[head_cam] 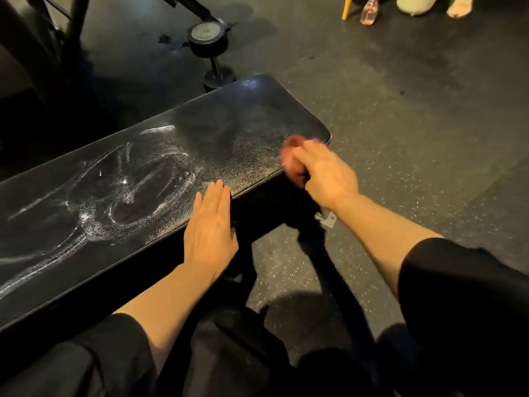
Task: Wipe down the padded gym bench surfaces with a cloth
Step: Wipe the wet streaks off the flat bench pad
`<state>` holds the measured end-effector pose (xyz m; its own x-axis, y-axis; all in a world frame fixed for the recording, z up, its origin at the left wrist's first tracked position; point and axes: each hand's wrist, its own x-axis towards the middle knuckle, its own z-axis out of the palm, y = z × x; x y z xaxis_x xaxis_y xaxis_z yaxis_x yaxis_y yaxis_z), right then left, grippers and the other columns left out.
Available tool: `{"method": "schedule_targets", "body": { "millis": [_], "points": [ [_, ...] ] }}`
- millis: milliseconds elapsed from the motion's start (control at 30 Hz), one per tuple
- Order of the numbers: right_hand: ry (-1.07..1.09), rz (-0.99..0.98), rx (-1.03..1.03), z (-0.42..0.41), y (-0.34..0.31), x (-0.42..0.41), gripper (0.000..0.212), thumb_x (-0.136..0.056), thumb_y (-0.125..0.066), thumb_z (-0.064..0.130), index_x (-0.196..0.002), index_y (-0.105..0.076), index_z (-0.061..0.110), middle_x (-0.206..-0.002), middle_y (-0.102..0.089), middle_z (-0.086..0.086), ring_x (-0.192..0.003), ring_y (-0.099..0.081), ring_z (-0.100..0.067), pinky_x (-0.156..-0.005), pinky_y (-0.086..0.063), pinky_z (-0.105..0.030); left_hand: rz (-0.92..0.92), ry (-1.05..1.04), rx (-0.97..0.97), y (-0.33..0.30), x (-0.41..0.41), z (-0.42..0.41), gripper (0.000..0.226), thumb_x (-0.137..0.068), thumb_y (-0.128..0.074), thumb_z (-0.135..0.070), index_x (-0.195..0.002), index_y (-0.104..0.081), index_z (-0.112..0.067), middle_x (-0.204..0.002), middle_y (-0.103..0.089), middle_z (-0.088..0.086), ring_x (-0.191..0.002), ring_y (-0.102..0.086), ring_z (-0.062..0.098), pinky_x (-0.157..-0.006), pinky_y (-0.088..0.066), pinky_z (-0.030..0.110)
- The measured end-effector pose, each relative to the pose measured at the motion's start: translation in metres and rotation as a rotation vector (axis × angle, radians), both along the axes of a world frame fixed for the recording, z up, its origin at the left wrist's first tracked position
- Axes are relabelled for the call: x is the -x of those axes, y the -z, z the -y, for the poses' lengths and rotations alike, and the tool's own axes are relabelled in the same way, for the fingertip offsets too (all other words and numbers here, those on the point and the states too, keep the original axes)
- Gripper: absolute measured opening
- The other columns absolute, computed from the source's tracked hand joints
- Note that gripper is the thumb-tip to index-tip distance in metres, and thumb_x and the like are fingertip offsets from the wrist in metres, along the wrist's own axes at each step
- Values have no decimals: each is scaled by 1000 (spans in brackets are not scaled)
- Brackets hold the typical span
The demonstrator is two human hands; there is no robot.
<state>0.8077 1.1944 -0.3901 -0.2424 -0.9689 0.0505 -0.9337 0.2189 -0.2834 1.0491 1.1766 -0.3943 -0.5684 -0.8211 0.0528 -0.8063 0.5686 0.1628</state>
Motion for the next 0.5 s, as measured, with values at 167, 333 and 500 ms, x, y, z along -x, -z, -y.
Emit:
{"method": "schedule_targets", "body": {
  "millis": [167, 333, 500],
  "points": [
    [501, 123, 39, -7, -10, 28, 56, -80, -61, -1, -130, -40, 11, -123, -52, -17, -108, -54, -41, -84, -44, -43, -7, 43, -25, -1, 22, -6, 84, -86, -63, -12, -150, -10, -2, -159, -6, 13, -148, -2, 24, -116, 10, 30],
    [368, 447, 157, -4, 15, -59, 39, -75, -58, -6, -111, -48, 5, -118, -46, -15, -98, -55, -38, -84, -46, -43, 94, 42, -62, 1, 43, -8, 91, -87, -61, -13, -150, 4, -4, -160, 8, 12, -147, 8, 22, -118, 9, 33],
    [529, 453, 282, -18, 28, -69, 24, -79, -54, 4, -101, -58, 11, -108, -56, -9, -94, -57, -31, -81, -40, -36, 220, 100, -49, -2, 38, 1, 104, -80, -70, -20, -150, 5, -6, -160, 7, 10, -147, 5, 21, -117, 9, 36]
  ]
}}
